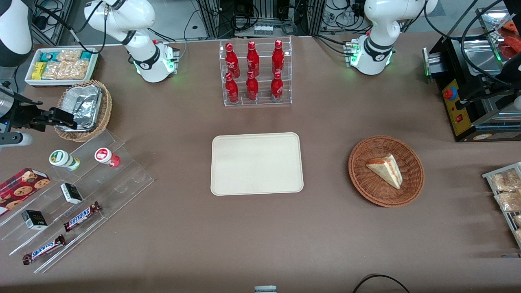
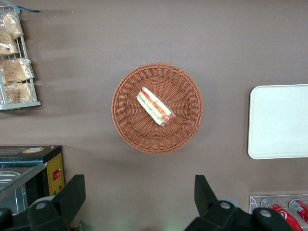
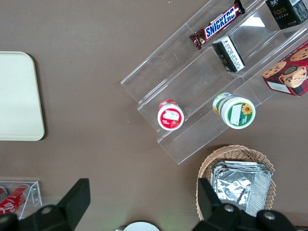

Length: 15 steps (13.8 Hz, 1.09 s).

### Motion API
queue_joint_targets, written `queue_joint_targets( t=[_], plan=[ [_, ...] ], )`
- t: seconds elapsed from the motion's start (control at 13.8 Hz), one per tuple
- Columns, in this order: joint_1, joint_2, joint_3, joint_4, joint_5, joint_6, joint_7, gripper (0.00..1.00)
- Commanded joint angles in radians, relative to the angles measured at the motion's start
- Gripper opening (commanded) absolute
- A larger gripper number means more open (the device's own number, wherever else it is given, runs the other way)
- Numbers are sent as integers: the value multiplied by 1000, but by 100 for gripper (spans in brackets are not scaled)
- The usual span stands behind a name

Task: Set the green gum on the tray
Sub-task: 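Lower the right gripper toward the green-lidded gum bottle on the acrylic display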

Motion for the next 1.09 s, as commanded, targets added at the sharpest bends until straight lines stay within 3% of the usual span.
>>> queue_joint_targets(
  t=[0.0, 0.58, 0.73, 1.02],
  plan=[
    [7, 13, -3, 30, -15, -2, 20, 99],
    [3, 18, -4, -51, -17, 70, -25, 99],
    [-6, 8, -13, -101, -27, 121, -131, 99],
    [-110, 7, -16, -176, -30, 222, -469, 99]
  ],
)
